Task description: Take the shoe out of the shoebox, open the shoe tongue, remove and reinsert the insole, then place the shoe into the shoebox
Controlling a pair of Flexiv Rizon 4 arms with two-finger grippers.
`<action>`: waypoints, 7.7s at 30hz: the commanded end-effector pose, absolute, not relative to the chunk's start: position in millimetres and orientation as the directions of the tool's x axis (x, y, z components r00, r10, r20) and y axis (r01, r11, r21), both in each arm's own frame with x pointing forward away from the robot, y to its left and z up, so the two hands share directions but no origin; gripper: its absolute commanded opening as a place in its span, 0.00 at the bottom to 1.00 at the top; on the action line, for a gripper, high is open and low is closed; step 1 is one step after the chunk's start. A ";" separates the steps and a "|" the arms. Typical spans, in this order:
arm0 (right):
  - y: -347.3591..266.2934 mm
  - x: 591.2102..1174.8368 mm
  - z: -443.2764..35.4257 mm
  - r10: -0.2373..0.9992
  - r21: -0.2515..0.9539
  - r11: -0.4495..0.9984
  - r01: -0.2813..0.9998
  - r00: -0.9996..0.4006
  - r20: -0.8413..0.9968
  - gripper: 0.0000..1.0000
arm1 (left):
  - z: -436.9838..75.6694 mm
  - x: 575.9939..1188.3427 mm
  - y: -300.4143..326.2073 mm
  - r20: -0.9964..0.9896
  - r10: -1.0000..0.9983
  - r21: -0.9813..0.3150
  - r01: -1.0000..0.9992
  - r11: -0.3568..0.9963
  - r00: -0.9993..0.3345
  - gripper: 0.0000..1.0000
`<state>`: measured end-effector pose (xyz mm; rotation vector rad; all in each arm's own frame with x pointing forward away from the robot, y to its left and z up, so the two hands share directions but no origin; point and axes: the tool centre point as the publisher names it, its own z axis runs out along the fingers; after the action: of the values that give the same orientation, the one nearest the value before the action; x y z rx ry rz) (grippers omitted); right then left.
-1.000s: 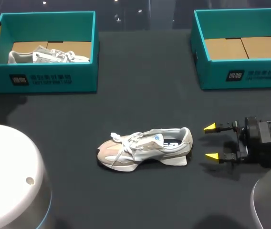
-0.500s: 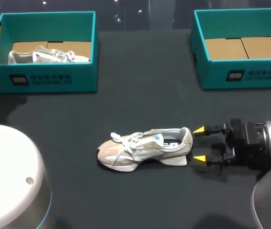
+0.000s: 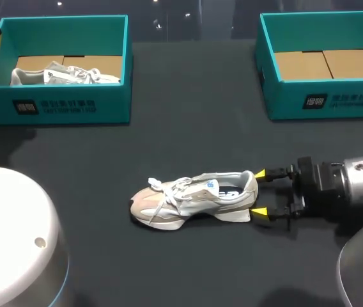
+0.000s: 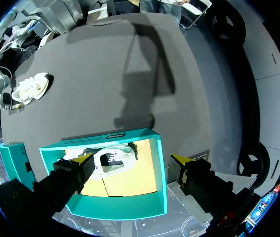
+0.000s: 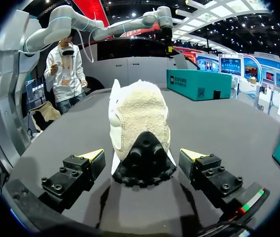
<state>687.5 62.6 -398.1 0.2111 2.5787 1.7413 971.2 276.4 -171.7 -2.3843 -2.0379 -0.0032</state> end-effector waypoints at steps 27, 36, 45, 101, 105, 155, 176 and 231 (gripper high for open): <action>102.0 693.4 -412.7 0.082 0.918 0.386 0.094 -0.994 0.068 1.00 | -171.7 970.6 276.4 0.007 0.988 -0.001 0.988 -0.156 0.156 1.00; 109.0 694.0 -415.4 0.068 0.918 0.385 0.090 -0.995 0.069 0.64 | -171.7 970.6 276.4 0.007 0.988 -0.001 0.988 -0.156 0.156 1.00; 112.7 693.6 -415.6 0.061 0.915 0.396 0.080 -0.996 0.060 0.00 | -171.7 970.6 276.4 0.007 0.988 -0.001 0.988 -0.156 0.156 1.00; 112.2 691.5 -412.9 0.065 0.918 0.388 0.078 -0.996 0.057 0.00 | -174.1 803.9 77.2 0.072 0.098 0.100 0.105 0.989 -0.993 1.00; 112.2 691.5 -412.9 0.065 0.918 0.388 0.078 -0.996 0.057 0.00 | -174.1 803.9 77.2 0.072 0.098 0.100 0.105 0.989 -0.993 1.00; 112.2 691.5 -412.9 0.065 0.918 0.388 0.078 -0.996 0.057 0.00 | -225.8 688.4 -150.2 -0.196 -0.981 0.131 -0.991 -0.018 -0.008 1.00; 112.2 691.5 -412.9 0.065 0.918 0.388 0.078 -0.996 0.057 0.00 | -249.2 676.7 -185.4 -0.313 -0.925 0.030 -0.971 -0.239 0.218 1.00; 112.2 691.5 -412.9 0.065 0.918 0.388 0.078 -0.996 0.057 0.00 | -347.5 670.4 -219.7 -0.613 -0.781 0.192 -0.937 -0.292 0.118 0.75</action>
<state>692.3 110.0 -413.0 0.1321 2.6241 1.7458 672.6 -214.0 -345.8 -2.1081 1.9138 0.8973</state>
